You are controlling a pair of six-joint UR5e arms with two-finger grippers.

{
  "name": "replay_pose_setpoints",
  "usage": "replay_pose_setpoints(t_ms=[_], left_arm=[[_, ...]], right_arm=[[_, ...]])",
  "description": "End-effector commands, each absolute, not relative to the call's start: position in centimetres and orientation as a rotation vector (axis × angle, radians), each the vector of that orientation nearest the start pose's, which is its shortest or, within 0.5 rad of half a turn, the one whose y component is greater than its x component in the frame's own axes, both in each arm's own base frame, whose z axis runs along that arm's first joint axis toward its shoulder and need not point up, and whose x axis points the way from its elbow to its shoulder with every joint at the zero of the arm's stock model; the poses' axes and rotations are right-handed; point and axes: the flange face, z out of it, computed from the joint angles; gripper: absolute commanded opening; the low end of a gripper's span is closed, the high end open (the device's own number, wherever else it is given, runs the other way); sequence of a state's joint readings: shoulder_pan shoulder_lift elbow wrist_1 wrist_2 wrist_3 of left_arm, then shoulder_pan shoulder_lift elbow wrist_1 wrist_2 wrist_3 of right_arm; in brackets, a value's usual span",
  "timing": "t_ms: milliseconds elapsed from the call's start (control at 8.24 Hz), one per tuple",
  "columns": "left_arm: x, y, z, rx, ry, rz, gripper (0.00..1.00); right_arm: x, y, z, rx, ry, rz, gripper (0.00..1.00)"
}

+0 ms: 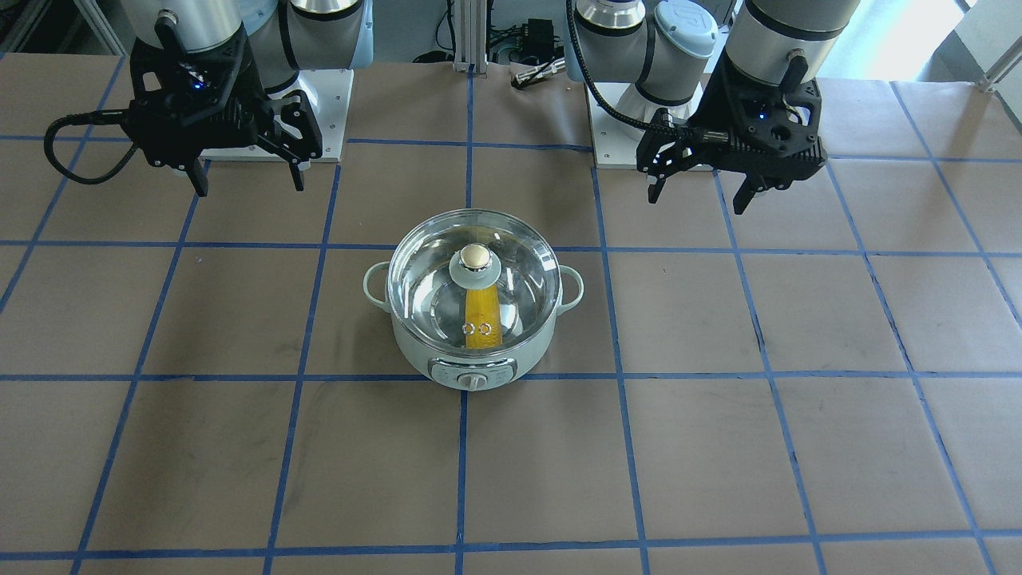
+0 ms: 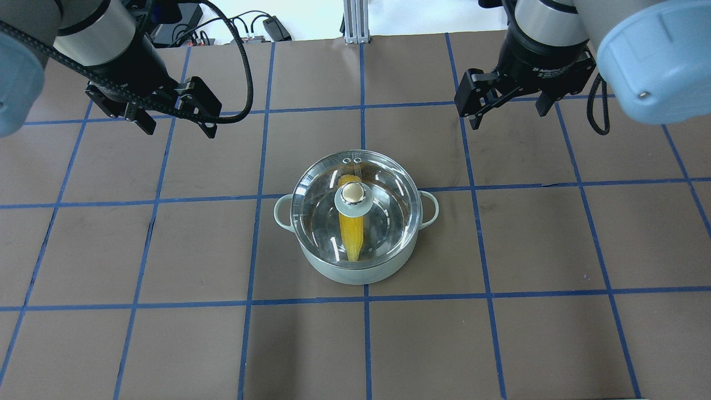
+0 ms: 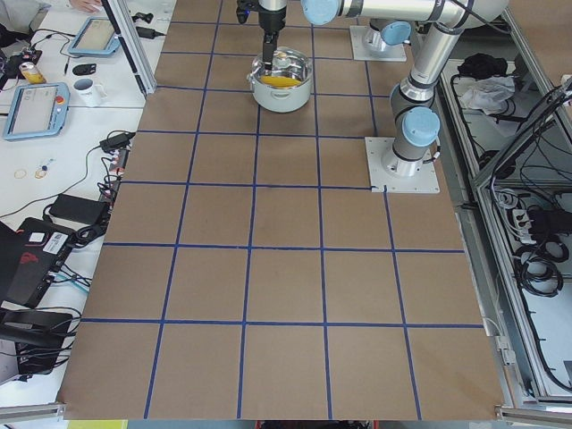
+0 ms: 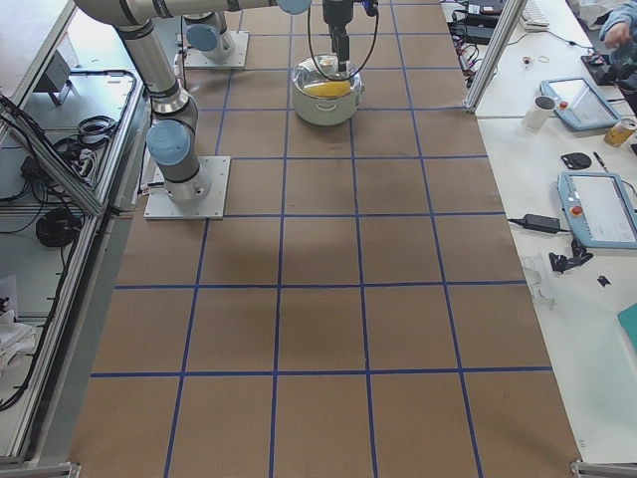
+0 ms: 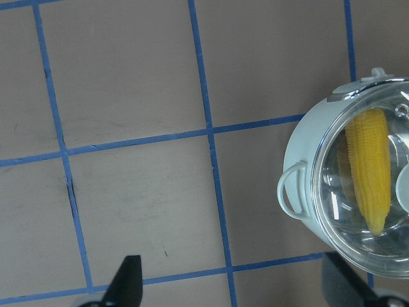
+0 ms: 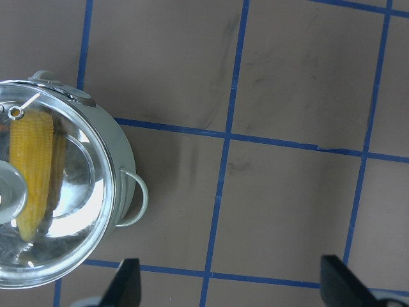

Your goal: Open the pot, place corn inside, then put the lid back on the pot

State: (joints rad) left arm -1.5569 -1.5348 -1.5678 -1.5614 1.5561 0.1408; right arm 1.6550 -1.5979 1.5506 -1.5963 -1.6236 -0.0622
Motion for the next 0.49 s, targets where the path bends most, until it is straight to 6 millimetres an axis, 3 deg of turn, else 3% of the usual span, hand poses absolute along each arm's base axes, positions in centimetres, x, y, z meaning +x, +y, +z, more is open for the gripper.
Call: replay_pose_setpoints(t_ms=[0,364], left_arm=[[-12.82,-48.15,50.28,0.201,3.147,-0.060,1.00],[-12.80,-48.37,49.94,0.201,3.146,-0.052,1.00]], right_arm=[[16.82,-47.31,51.67,-0.236,3.164,-0.122,1.00],[16.91,-47.20,52.09,-0.229,3.132,-0.140,1.00]])
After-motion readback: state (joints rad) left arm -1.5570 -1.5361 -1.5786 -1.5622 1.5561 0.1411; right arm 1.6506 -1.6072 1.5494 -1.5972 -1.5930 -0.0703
